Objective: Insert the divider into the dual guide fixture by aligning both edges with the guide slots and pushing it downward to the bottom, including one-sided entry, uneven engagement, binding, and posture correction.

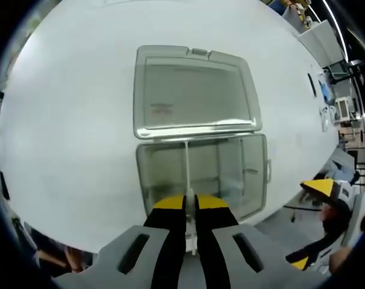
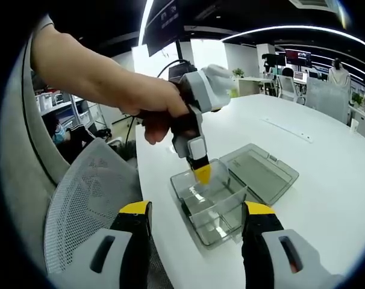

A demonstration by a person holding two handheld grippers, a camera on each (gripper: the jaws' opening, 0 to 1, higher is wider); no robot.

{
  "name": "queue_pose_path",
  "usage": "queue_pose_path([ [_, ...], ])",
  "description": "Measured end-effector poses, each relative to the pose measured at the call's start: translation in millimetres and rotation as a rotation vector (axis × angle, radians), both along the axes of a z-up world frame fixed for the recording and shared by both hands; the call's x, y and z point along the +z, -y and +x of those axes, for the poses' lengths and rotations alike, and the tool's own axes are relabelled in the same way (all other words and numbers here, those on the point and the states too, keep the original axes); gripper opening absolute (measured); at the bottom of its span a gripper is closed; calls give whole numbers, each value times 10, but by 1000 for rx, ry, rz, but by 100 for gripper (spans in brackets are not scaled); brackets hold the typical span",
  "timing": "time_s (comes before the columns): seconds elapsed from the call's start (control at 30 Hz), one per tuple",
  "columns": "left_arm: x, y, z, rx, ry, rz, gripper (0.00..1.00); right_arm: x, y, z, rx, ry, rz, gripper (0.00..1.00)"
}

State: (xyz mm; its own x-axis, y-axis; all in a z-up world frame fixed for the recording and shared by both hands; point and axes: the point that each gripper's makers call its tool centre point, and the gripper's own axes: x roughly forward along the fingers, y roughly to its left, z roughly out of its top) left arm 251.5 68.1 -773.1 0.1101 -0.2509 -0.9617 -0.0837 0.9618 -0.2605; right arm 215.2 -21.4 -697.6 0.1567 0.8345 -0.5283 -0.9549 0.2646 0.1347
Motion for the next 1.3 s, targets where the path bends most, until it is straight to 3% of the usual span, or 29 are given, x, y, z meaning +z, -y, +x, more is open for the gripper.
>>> queue_pose_path([
  [0.33, -4, 15, -3, -16, -17, 23, 2, -8, 2, 3, -2, -2, 0, 57],
  [0.7, -39, 72, 17, -103, -29, 113, 2, -11, -1, 15, -2, -3, 1, 57],
  [1.3, -109, 78, 29, -140, -46, 137, 2, -25, 23, 40, -8, -8, -1, 57],
])
